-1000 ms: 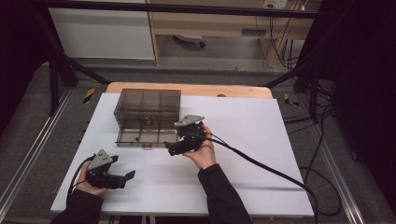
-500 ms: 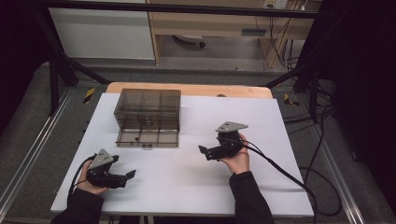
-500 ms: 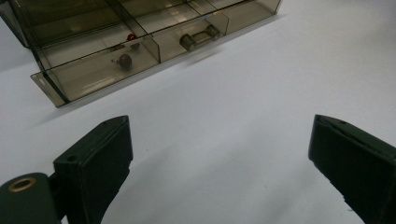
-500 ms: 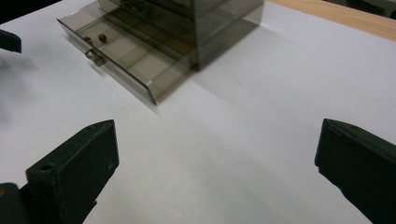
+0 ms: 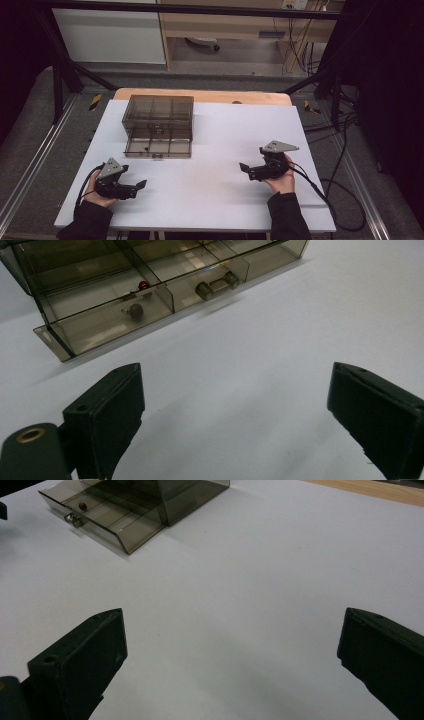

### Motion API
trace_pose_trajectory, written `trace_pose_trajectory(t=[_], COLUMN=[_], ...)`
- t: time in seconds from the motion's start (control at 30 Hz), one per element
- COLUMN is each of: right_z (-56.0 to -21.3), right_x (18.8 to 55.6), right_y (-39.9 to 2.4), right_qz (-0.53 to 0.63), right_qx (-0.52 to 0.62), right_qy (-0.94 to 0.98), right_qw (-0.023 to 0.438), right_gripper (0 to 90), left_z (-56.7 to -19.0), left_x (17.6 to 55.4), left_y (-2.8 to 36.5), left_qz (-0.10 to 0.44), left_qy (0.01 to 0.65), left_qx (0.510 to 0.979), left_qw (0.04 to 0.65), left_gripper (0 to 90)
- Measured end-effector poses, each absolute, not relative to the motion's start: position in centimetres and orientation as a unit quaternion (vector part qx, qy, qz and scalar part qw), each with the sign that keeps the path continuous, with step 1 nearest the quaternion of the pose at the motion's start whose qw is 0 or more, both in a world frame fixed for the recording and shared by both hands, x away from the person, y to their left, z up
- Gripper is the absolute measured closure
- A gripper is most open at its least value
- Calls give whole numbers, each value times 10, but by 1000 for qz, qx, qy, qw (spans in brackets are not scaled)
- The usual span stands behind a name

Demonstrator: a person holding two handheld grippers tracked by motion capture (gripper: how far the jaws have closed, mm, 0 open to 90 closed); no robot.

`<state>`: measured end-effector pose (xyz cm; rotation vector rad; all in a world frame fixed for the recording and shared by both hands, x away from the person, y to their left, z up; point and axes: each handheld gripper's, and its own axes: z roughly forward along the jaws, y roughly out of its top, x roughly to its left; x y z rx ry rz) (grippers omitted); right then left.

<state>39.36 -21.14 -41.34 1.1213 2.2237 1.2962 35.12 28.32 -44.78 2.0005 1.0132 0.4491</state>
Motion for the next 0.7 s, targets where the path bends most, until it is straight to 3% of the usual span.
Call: trace_pose_trajectory(t=[0.7], right_z=[-438], right_x=[373], right_y=[-259], right_qz=[464], right_qx=[409], right_qy=[770], right_qw=[156], right_gripper=[3], left_z=[-443], left_x=[370], left_y=[272], left_qz=[177], left_qy=[410], left_qx=[801], left_qw=[399], left_gripper=[149])
